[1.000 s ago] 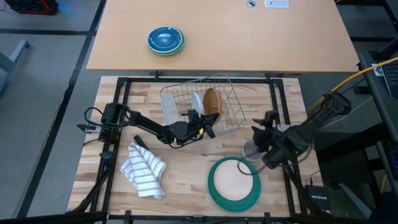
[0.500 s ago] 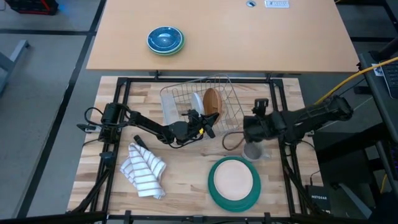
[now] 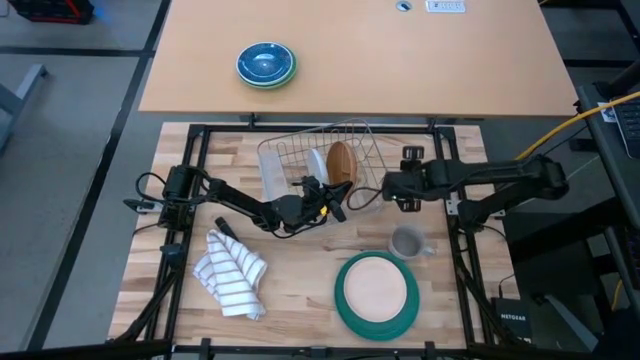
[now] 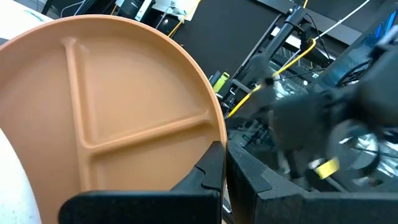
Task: Sort dishes
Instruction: Put the brown plate in the dish rack
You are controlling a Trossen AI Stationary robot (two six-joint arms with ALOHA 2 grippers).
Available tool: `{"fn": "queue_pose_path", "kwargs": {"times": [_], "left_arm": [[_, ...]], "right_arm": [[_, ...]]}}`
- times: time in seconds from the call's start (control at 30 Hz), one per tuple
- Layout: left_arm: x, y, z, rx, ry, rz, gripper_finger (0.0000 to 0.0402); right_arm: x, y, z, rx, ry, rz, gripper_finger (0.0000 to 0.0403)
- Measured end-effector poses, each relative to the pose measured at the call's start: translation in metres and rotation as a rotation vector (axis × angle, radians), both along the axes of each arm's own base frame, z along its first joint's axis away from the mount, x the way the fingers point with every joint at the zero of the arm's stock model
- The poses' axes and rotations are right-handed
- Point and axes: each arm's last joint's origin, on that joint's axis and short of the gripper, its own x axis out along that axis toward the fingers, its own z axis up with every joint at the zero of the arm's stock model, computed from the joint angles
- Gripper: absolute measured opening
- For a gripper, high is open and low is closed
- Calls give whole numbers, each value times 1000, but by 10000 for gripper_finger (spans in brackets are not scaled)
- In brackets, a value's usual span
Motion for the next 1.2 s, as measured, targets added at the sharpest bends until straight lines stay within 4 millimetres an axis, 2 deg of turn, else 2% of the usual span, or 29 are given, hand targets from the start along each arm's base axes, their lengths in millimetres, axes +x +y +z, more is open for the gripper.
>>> {"fn": "queue_pose_path", "kwargs": {"times": [0.2,0.33,0.73,1.2], "left_arm": [[0,0,0,0,0,0,0],[0,0,0,0,0,0,0],[0,1,-1,-2,3,14,0],[-1,-4,-1,26,24,6,0]], "right_arm": [[1,-11,-32,96,18,33,159],[2,-11,-42,119,8,52,159],[16,-6,-41,289,-113,213,159],[15,-6,-41,285,-102,213,159]]}}
